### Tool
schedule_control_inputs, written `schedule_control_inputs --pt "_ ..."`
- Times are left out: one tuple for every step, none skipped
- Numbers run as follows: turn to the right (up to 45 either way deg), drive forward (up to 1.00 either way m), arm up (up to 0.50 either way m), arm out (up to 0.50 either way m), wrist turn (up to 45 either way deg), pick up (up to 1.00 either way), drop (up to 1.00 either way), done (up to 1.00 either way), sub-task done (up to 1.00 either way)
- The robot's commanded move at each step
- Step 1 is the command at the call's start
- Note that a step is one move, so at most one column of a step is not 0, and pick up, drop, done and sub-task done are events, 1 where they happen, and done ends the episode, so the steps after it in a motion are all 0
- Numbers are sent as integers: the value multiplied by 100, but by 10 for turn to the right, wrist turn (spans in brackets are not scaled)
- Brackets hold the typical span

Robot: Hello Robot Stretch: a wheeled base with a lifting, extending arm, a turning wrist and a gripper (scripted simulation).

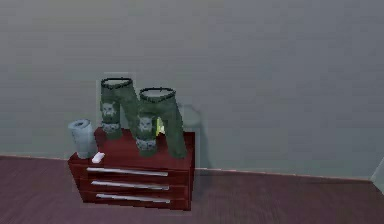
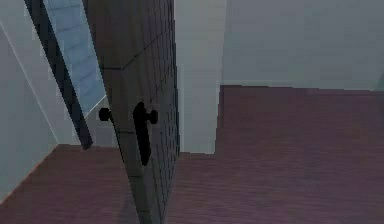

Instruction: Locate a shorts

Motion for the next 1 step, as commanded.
schedule_control_inputs --pt "0 35 0 0 0 0 0 0 0"
